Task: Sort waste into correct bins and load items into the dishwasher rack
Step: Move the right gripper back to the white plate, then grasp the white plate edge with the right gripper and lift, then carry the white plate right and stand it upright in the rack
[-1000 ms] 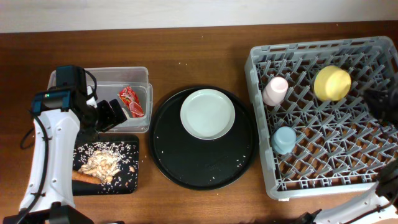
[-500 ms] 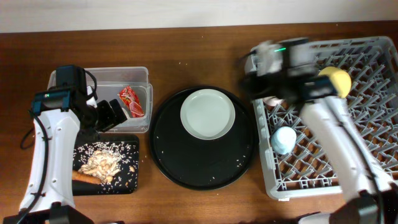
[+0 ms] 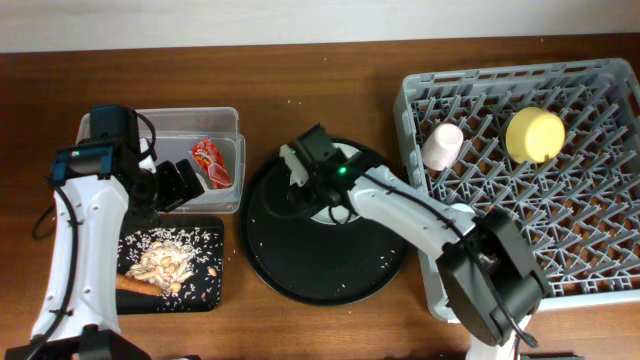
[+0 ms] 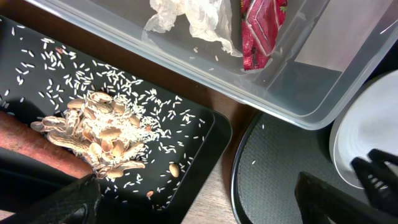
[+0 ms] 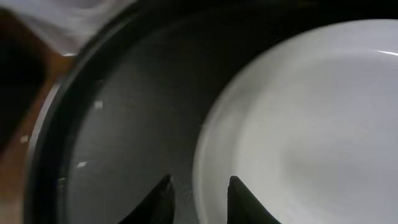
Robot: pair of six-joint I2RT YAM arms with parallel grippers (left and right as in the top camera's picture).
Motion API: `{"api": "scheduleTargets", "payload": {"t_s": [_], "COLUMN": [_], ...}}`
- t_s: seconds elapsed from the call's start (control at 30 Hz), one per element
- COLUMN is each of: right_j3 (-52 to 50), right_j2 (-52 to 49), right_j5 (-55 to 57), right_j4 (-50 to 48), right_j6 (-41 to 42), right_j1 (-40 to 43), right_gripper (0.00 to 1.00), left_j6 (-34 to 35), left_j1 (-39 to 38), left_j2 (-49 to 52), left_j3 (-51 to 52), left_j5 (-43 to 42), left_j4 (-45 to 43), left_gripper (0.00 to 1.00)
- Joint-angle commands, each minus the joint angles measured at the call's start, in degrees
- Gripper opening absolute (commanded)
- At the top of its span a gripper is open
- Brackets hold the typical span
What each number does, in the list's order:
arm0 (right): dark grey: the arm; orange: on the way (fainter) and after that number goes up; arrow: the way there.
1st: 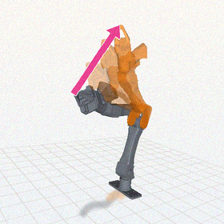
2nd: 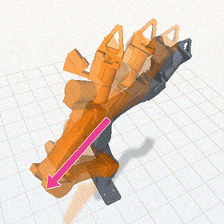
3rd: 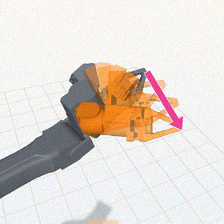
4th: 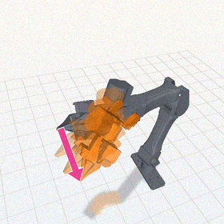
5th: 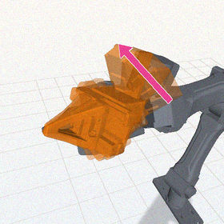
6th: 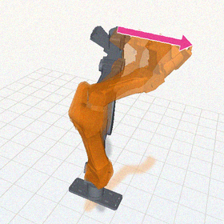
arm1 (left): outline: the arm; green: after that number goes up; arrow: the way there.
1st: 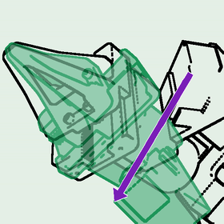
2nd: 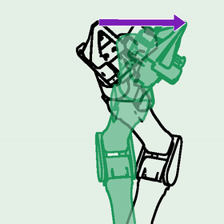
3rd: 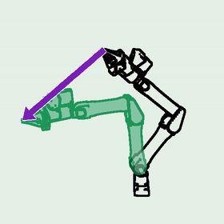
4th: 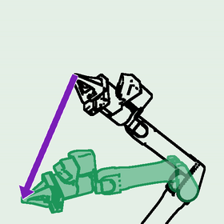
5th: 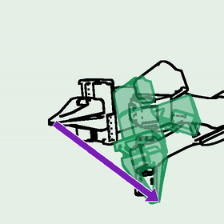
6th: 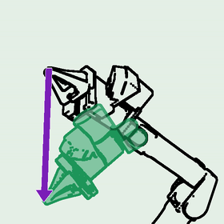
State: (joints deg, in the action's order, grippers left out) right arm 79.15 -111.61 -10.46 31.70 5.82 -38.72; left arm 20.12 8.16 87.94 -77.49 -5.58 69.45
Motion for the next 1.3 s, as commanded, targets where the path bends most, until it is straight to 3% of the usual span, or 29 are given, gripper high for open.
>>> {"api": "scheduleTargets", "payload": {"t_s": [0.0,0.3,0.33,0.37,0.5,0.63,0.83,0.9,1.0,1.1,1.27], "right_j3": [-0.13,-0.17,-0.17,-0.17,1.16,8.20,13.44,13.44,13.27,13.27,12.94], "right_j2": [-1.42,-8.07,-8.07,-8.07,-6.91,1.11,19.74,22.88,22.69,22.10,21.51], "right_j5": [2.34,2.54,2.54,2.51,-4.87,-15.17,-26.64,-33.90,-46.31,-50.64,-50.25], "right_j4": [-1.40,-4.76,-4.68,-4.24,-3.21,4.13,19.12,26.34,37.70,46.10,47.67], "right_j6": [0.61,0.61,0.61,0.61,0.57,0.39,0.35,-5.03,-16.98,-26.14,-27.93], "right_j1": [-1.99,-2.14,-2.14,-2.14,-2.01,0.52,19.85,30.27,46.42,61.64,69.59], "right_gripper": [0.28,0.29,0.25,0.06,0.04,0.04,0.04,0.04,0.04,0.04,0.04], "left_j6": [-0.50,-0.50,-0.48,-0.50,-0.50,-0.48,-0.48,-0.48,-0.48,-0.48,-0.48], "left_j1": [0.04,0.04,0.04,0.04,0.04,0.04,0.04,0.04,0.04,0.04,0.04], "left_j2": [-1.18,-1.18,-1.18,-1.18,-1.18,-1.18,-1.18,-1.18,-1.18,-1.18,-1.18], "left_j3": [-0.33,-0.33,-0.33,-0.33,-0.33,-0.33,-0.33,-0.33,-0.33,-0.33,-0.33], "left_j5": [-0.17,-0.17,-0.17,-0.15,-0.15,-0.15,-0.15,-0.15,-0.17,-0.17,-0.15], "left_j4": [0.04,0.04,0.04,0.04,0.04,0.04,0.04,0.04,0.04,0.04,0.04], "left_gripper": [0.99,0.99,0.99,0.99,0.99,0.99,0.99,0.99,0.99,0.99,0.99]}}
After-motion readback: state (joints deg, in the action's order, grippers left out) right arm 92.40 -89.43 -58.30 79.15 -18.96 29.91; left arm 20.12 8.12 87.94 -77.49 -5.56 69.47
